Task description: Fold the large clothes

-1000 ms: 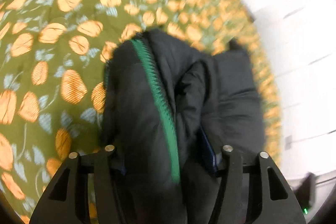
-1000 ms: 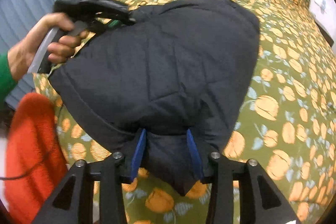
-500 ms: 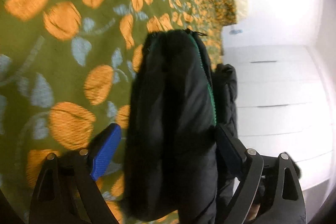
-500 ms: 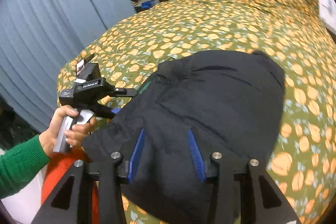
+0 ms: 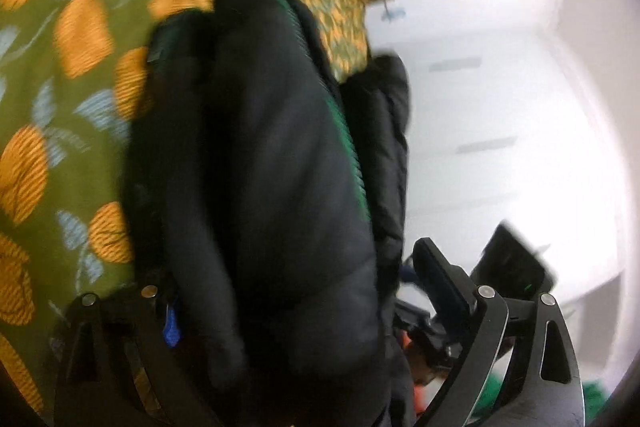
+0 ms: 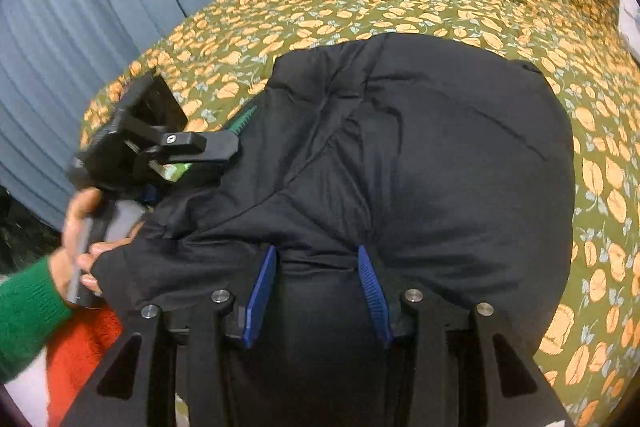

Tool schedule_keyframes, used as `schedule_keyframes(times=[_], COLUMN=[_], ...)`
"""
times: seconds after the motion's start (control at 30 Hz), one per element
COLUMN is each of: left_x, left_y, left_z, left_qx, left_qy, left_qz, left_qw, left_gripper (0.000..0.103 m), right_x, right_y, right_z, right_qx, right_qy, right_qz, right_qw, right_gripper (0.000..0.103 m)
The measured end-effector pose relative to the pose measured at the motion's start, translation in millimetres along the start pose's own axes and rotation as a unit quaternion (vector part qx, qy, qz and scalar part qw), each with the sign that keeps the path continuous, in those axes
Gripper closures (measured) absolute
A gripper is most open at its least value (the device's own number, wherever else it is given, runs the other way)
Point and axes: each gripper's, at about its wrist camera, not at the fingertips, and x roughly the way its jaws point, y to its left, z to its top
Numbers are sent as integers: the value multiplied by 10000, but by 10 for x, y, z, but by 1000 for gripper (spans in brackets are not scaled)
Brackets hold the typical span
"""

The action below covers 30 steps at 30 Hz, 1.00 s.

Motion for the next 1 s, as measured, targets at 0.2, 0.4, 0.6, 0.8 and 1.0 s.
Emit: schedule_keyframes(times=[0.2,0.4,0.6,0.8,1.0], left_x=[297,302,383,530,575], left_y=[-91,-91,-149,-212,-142], left_z=[206,164,145,143,124], left_qx=[108,246,419,439,182], left_qy=[546,647,662,723,695], left_qz=[886,1187,1346,1511,1472], left_qw=[9945,9905,9878,9849,9865], left_gripper=[16,23,23,20,23], right_x=[106,-386,-788,-182,227], right_y=[60,-182,-1230,-1910,-1899], right_z=[-12,-191,-652,-1026,-941], right_qx=[-268,422,2087,3210,3071], right_qy=[-29,-365,-767,-337,-418], right_qz=[-285,624,850,2054,2648], right_qw=[9992,9965,9713,9239,9131], right_gripper=[59,42,20,19,7])
